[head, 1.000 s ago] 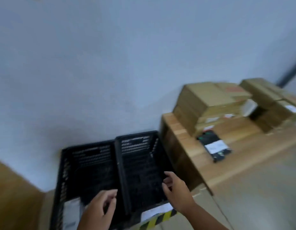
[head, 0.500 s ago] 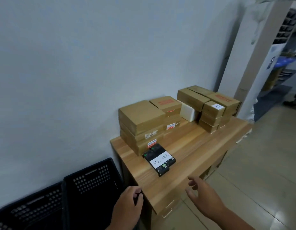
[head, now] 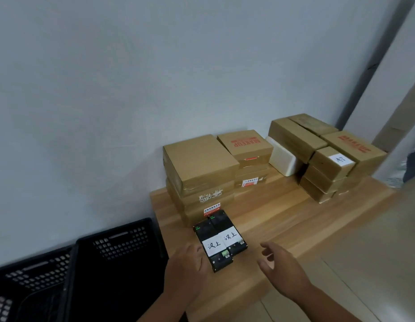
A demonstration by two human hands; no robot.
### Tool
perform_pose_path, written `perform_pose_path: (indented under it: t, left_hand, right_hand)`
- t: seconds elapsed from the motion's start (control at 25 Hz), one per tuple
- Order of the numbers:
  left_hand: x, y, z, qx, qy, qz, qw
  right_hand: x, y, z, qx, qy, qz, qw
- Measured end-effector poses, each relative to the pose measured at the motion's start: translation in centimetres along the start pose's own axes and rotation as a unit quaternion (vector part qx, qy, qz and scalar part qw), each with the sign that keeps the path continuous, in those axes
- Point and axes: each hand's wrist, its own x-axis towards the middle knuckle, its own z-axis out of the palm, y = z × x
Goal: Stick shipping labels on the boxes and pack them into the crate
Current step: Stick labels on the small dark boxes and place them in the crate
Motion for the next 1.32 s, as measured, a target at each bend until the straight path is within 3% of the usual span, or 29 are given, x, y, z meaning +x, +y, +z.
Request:
perform_pose_path:
  t: [0.36, 0.56, 0.76, 0.88, 1.08, 1.32]
  left_hand:
    - [5.9, 1.1, 5.4, 0.042, -0.019, -0.085, 0.995]
    - [7.5, 1.2, 8.6, 0.007, 0.028, -0.208, 0.978]
    - [8.0, 0.6, 11.4, 0.004, -0.01, -0.233, 0.972]
    - [8.3, 0.4, 12.4, -0.053, -0.031, -0.281, 0.958]
    - [8.0, 0.3, 13.0, -0.119, -0.053, -0.327, 0.936]
    - [7.4, 0.3, 13.1, -0.157, -0.068, -0.349, 0.921]
  right_hand:
    - [12.3, 1.7, 3.1, 0.0, -0.11, -0.06, 0.992]
    - [17.7, 4.8, 6.8, 0.012, -0.151, -0.057, 0.987]
    - [20.8, 6.6, 9.8, 0.03, -0.18, -0.008, 0.983]
    - [21.6, 6.4, 10.9, 0.086, -0.212, 0.036, 0.973]
    - [21.2, 6.2, 11.9, 0.134, -0.189, 0.061, 0.971]
    - [21.0, 6.6, 12.1, 0.22, -0.199, 0.153, 0.943]
